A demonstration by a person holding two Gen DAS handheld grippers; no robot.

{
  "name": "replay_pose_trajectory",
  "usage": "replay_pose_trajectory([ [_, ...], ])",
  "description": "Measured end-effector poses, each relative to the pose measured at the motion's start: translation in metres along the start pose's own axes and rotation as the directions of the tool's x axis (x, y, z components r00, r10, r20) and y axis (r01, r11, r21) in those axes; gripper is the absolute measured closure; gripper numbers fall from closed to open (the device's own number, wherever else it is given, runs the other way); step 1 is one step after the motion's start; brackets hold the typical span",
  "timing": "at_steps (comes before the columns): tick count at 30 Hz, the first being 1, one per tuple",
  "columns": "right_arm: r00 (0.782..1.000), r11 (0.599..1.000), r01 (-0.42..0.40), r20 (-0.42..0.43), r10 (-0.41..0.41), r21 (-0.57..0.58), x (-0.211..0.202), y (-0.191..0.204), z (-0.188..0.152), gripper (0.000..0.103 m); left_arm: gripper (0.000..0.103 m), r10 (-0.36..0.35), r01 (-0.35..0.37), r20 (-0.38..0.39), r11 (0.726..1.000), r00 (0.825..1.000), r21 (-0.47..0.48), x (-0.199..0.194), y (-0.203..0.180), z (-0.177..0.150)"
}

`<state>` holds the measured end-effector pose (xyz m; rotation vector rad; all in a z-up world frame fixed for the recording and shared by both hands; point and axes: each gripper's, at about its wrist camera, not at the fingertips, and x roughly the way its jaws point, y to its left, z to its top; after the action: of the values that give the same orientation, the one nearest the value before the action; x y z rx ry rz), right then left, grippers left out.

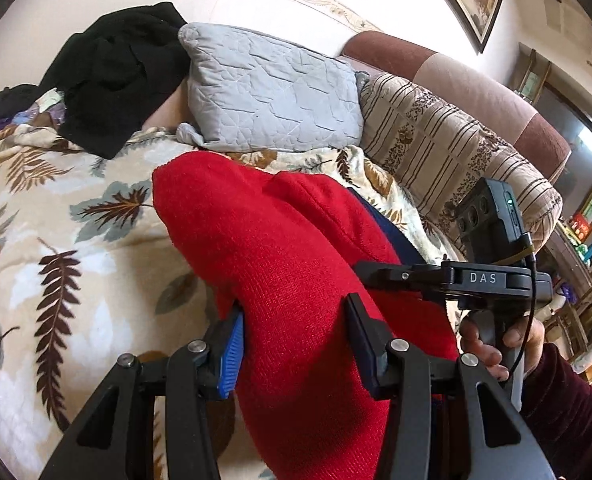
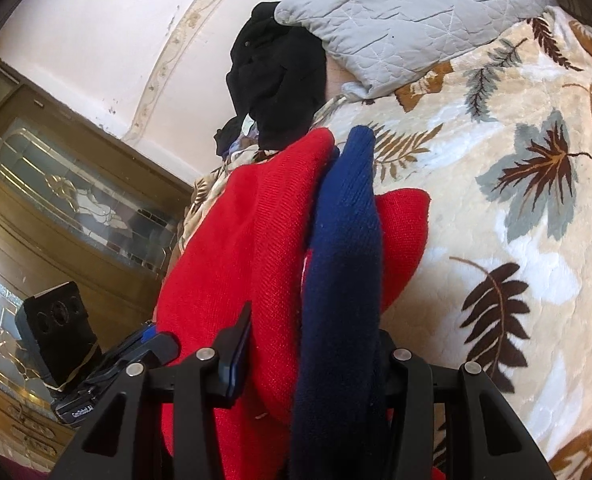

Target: Fold small clothes

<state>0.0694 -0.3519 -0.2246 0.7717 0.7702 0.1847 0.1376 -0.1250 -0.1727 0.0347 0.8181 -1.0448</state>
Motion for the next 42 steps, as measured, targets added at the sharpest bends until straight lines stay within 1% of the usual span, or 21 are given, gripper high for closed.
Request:
replay_pose_trajectory([
  [6,1.0,1.0,0.005,-0.013,-0.005,-0.004,0.0,0.004,-0.013,0.055,0.054,0.069,-0.069,0.008,0.997,0.998,0.025,-0.009,-0.011,-0.01],
  [9,1.0,1.0,0.003,-0.018,-0.003,0.001,0.005,0.002,-0.016,0.055,0.054,0.09,-0.09,0.008,0.996,0.996,0.006,-0.01,-0.009,-0.018],
  [14,0.999,0.999,0.031,-0.028,-0.032,-0.004,0.024,-0.007,-0.021,0.055,0.054,0.158,-0.158,-0.02,0.987,0.987,0.0,0.003,-0.003,-0.026],
  [15,0.998,0.999,0.046,-0.031,-0.046,0.0,0.029,-0.011,-0.022,0.055,0.054,0.188,-0.188,-0.034,0.982,0.982,0.004,0.01,0.001,-0.028],
  [17,0.991,0.992,0.123,-0.054,-0.123,0.002,0.043,-0.02,-0.024,0.054,0.054,0.249,-0.249,-0.052,0.968,0.967,0.011,0.021,0.008,-0.033],
  [18,0.981,0.984,0.178,-0.075,-0.177,0.004,0.05,-0.026,-0.026,0.047,0.054,0.312,-0.311,-0.056,0.95,0.948,0.033,0.028,0.012,-0.036],
  [19,0.977,0.979,0.201,-0.08,-0.199,0.017,0.053,-0.03,-0.026,0.041,0.053,0.363,-0.36,-0.072,0.931,0.929,0.054,0.033,0.014,-0.039],
  [20,0.973,0.975,0.22,-0.073,-0.217,0.034,0.05,-0.032,-0.025,0.04,0.052,0.383,-0.379,-0.08,0.923,0.92,0.062,0.036,0.016,-0.04],
  [21,0.972,0.974,0.225,-0.071,-0.222,0.029,0.047,-0.03,-0.024,0.04,0.05,0.384,-0.38,-0.081,0.923,0.92,0.058,0.034,0.018,-0.04],
  [23,0.955,0.956,0.292,-0.048,-0.293,-0.03,0.038,-0.019,-0.022,0.04,0.049,0.377,-0.376,-0.071,0.926,0.924,0.029,0.025,0.02,-0.039],
  [25,0.912,0.902,0.406,0.003,-0.41,-0.143,0.028,0.002,-0.022,0.04,0.048,0.388,-0.388,-0.046,0.922,0.921,0.009,0.016,0.02,-0.04],
  [26,0.882,0.857,0.467,0.048,-0.468,-0.217,0.021,0.018,-0.024,0.04,0.047,0.401,-0.402,-0.025,0.916,0.916,-0.005,0.009,0.018,-0.042],
  [27,0.863,0.823,0.501,0.083,-0.499,-0.267,0.016,0.03,-0.027,0.04,0.044,0.408,-0.408,-0.014,0.913,0.913,-0.014,0.005,0.018,-0.044],
  [29,0.849,0.784,0.523,0.124,-0.513,-0.334,0.01,0.048,-0.032,0.04,0.041,0.414,-0.413,0.001,0.91,0.91,-0.025,0.001,0.014,-0.053],
  [30,0.849,0.772,0.522,0.132,-0.512,-0.363,0.01,0.055,-0.035,0.04,0.04,0.42,-0.42,-0.007,0.907,0.908,-0.019,0.005,0.013,-0.055],
  [32,0.85,0.772,0.509,0.083,-0.52,-0.38,0.021,0.055,-0.048,0.04,0.038,0.453,-0.453,-0.068,0.891,0.889,0.006,0.021,0.016,-0.067],
  [33,0.845,0.774,0.505,0.037,-0.533,-0.383,0.031,0.05,-0.053,0.041,0.037,0.461,-0.462,-0.087,0.887,0.883,0.006,0.026,0.018,-0.071],
  [34,0.829,0.762,0.514,-0.001,-0.559,-0.393,0.043,0.046,-0.06,0.042,0.036,0.457,-0.459,-0.091,0.888,0.885,-0.003,0.027,0.02,-0.073],
  [35,0.817,0.745,0.533,0.014,-0.576,-0.401,0.051,0.04,-0.065,0.042,0.036,0.448,-0.451,-0.097,0.892,0.889,-0.011,0.025,0.02,-0.071],
  [38,0.817,0.745,0.544,0.041,-0.575,-0.385,0.039,0.049,-0.06,0.041,0.037,0.485,-0.486,-0.065,0.874,0.872,-0.004,0.007,0.012,-0.066],
  [42,0.783,0.67,0.608,0.186,-0.593,-0.426,0.013,0.083,-0.053,0.041,0.035,0.517,-0.517,0.008,0.856,0.856,-0.027,-0.028,-0.003,-0.06],
])
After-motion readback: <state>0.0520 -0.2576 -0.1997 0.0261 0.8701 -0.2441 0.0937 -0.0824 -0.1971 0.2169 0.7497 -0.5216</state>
